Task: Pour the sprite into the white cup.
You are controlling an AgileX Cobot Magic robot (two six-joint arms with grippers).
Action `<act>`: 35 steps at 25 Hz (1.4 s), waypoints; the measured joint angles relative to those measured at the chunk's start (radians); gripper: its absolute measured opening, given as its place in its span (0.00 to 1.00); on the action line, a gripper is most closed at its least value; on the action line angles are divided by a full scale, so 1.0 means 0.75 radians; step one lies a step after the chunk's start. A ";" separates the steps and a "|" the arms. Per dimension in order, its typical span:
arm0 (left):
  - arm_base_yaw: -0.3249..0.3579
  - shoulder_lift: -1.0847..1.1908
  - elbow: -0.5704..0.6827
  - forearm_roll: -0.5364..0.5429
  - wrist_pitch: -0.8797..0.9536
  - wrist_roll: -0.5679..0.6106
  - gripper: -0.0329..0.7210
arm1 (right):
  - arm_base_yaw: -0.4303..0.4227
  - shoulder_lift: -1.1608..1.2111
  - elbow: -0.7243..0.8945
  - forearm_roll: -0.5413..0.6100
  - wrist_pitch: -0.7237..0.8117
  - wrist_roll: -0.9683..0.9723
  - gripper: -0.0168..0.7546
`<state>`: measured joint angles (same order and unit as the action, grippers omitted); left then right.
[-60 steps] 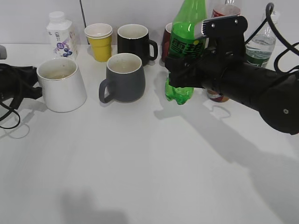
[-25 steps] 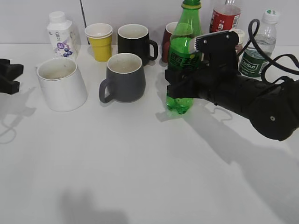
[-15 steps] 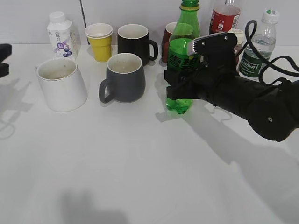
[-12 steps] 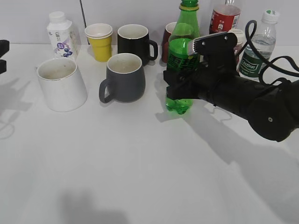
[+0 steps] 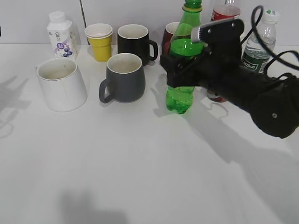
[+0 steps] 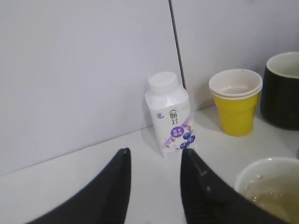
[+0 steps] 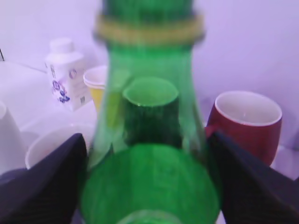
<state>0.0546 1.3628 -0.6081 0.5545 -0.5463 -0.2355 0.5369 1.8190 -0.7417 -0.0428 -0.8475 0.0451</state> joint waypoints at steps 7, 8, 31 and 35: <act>-0.001 -0.073 0.000 0.000 0.000 -0.076 0.41 | 0.000 -0.109 0.000 0.017 0.020 -0.035 0.80; -0.003 -0.085 0.000 0.000 0.000 -0.078 0.41 | 0.000 -0.133 0.000 0.018 0.039 -0.037 0.80; -0.383 -0.896 0.001 -0.210 1.001 -0.171 0.56 | 0.000 -0.863 -0.009 -0.060 1.067 -0.045 0.81; -0.445 -1.029 0.001 -0.355 1.360 -0.172 0.70 | 0.000 -0.995 -0.009 -0.061 1.428 -0.047 0.81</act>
<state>-0.2789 0.5908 -0.6077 0.2880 0.4733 -0.3648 0.5369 1.0729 -0.7485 -0.0883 0.2232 0.0099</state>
